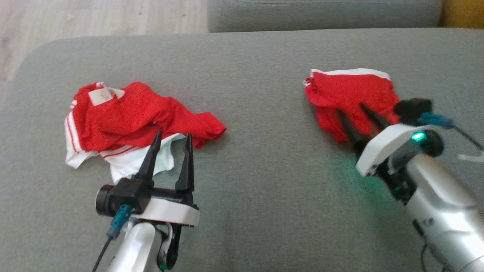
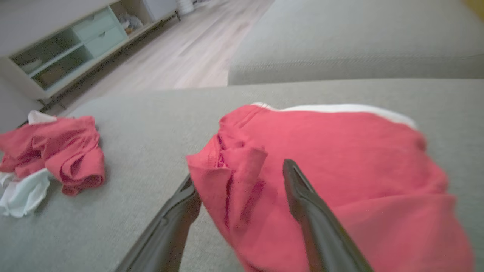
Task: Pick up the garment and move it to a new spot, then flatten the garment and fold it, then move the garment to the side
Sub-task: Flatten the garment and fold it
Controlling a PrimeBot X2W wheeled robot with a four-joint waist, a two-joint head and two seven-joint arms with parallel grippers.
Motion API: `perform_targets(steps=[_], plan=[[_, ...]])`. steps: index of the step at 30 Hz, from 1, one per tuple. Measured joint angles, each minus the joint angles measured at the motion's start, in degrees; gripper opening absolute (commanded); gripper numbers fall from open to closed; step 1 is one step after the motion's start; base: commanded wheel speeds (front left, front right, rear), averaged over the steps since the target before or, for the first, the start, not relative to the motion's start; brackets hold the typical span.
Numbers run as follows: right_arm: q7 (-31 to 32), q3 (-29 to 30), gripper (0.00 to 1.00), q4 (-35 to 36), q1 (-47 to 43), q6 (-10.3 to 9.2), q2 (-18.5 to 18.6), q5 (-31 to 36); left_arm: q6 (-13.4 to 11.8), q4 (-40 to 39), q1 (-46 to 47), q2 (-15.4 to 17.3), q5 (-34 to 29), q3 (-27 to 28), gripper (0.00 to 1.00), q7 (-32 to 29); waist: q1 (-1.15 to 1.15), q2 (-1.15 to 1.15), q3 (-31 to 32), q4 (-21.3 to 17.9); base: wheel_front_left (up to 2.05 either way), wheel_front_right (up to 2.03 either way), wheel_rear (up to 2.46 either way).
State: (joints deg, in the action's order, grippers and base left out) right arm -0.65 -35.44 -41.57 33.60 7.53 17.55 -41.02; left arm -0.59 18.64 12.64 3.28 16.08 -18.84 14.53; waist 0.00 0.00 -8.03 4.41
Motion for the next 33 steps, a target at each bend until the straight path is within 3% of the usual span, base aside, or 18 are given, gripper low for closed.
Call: perform_targets(steps=[8,14,19,23,28,29,30,33], plan=[[-10.1,9.4,1.0,1.3,2.2,0.0,4.4,-0.7,-0.9,-4.0,0.1,-0.1,-0.1,1.6,1.0,0.0,0.0,0.0,1.0,-4.1,0.0,0.0,0.0],[-13.5,19.9,1.0,3.1,-0.2,0.0,5.1,10.2,-1.0,-5.3,0.0,-0.3,-0.5,2.7,1.0,0.0,0.0,0.0,2.2,-6.9,0.0,0.0,0.0],[-13.6,29.5,1.0,9.9,-10.0,0.0,-0.6,19.6,-0.9,-5.8,-0.3,-0.3,-1.6,3.7,1.0,0.0,0.0,0.0,2.7,-8.2,0.0,0.0,0.0],[-13.6,33.8,1.0,14.5,-17.1,0.0,-5.9,24.6,-0.7,-5.4,-1.7,-0.3,-2.0,4.2,1.0,0.0,0.0,0.0,2.4,-8.5,0.0,0.0,0.0],[-11.1,36.4,1.0,20.8,-17.8,0.0,-8.2,28.4,0.1,-5.3,-1.8,-0.3,-2.6,4.4,1.0,0.0,-0.01,0.0,0.7,-7.7,0.0,0.0,0.0],[-10.4,36.4,0.42,21.4,-17.6,0.0,-8.2,28.8,0.2,-5.3,-1.7,-0.4,-2.6,4.3,1.0,0.0,-0.01,0.0,0.3,-7.4,0.0,0.0,0.0],[-9.8,36.4,0.0,21.8,-17.4,0.0,-8.2,29.1,0.2,-5.3,-1.5,-0.4,-2.6,4.3,1.0,0.0,0.0,0.0,-0.2,-7.1,0.0,0.0,0.0],[-7.5,36.7,0.0,22.1,-15.6,0.0,-8.2,30.3,0.6,-5.4,-0.3,-0.4,-3.1,4.2,1.0,0.0,0.0,0.0,-2.1,-6.0,0.0,0.0,0.0]])
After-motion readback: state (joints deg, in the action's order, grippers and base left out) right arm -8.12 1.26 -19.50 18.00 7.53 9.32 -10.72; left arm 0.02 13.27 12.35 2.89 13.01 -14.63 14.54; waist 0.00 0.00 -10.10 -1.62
